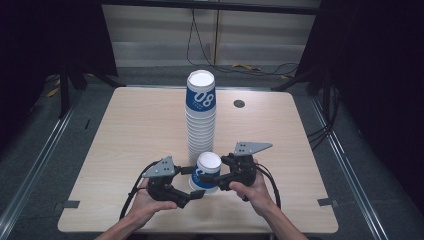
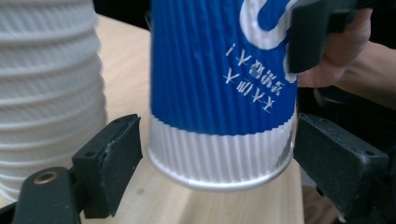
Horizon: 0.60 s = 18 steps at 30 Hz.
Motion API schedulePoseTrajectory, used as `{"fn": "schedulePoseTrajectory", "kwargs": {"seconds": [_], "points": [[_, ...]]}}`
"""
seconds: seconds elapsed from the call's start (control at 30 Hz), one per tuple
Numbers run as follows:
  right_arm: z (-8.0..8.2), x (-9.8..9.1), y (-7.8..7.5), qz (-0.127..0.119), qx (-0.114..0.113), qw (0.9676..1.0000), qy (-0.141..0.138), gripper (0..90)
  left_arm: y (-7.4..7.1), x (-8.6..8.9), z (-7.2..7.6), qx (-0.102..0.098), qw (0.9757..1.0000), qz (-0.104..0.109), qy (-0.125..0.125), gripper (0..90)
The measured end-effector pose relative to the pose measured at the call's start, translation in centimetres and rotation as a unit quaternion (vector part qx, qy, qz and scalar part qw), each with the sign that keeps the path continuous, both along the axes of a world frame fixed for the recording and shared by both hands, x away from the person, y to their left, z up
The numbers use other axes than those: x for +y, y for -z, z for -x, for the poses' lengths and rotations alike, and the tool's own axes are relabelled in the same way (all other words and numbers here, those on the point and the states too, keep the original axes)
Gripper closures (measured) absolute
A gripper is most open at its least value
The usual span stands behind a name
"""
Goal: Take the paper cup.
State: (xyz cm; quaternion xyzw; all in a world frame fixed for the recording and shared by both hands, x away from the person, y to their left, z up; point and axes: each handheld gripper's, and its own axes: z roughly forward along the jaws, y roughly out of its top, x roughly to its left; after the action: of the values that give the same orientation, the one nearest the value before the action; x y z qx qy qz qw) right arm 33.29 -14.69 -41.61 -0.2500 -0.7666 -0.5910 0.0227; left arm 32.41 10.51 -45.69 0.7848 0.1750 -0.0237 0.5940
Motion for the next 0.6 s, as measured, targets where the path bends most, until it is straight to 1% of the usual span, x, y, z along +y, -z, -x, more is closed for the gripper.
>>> {"fn": "schedulePoseTrajectory", "kwargs": {"seconds": [0.03,0.07,0.13,0.17,0.23,0.3,0.37,0.4,0.43,0.47,0.53,0.6], "points": [[0.0,0.2,0.1,-0.002,-0.001,1.0000,-0.001,26.9,0.0,0.0,0.0,-0.002,1.0000,0.000,-0.001,15.4],[0.1,0.4,0.1,0.004,0.000,1.0000,-0.005,27.0,0.0,-0.1,0.0,-0.011,0.9999,0.001,0.004,14.6],[0.2,0.6,0.1,0.001,-0.003,1.0000,-0.007,27.0,0.0,-0.1,0.0,-0.011,0.9999,0.000,0.003,13.4],[0.2,0.6,0.1,0.001,-0.003,1.0000,-0.007,27.0,0.1,-0.2,0.1,-0.007,1.0000,0.000,0.000,13.4],[0.3,0.8,0.1,0.002,-0.008,0.9999,-0.010,27.0,0.2,-0.5,0.1,-0.003,1.0000,-0.007,0.002,12.0],[0.5,1.1,0.2,0.003,-0.010,0.9999,-0.011,27.0,0.2,-0.6,0.2,-0.010,0.9999,-0.007,0.004,12.0],[0.5,1.2,0.3,0.003,-0.010,0.9999,-0.013,27.0,0.2,-0.6,0.1,-0.011,0.9999,-0.007,0.007,12.0],[0.6,1.3,0.3,0.004,-0.008,0.9999,-0.015,27.0,0.1,-0.6,0.1,-0.010,0.9999,-0.004,0.008,13.7],[0.6,1.4,0.4,0.005,-0.009,0.9998,-0.018,27.0,0.0,-0.5,0.0,-0.015,0.9998,-0.004,0.009,14.6],[0.6,1.5,0.5,0.007,-0.009,0.9998,-0.019,27.0,0.0,-0.5,0.1,-0.015,0.9999,0.000,0.008,15.0],[0.7,1.6,0.6,0.009,-0.012,0.9997,-0.020,26.9,0.0,-0.5,0.0,-0.016,0.9998,-0.002,0.012,15.2],[0.9,1.7,0.5,0.015,-0.020,0.9995,-0.022,26.7,0.0,-0.5,0.1,-0.017,0.9997,-0.002,0.017,17.3]]}}
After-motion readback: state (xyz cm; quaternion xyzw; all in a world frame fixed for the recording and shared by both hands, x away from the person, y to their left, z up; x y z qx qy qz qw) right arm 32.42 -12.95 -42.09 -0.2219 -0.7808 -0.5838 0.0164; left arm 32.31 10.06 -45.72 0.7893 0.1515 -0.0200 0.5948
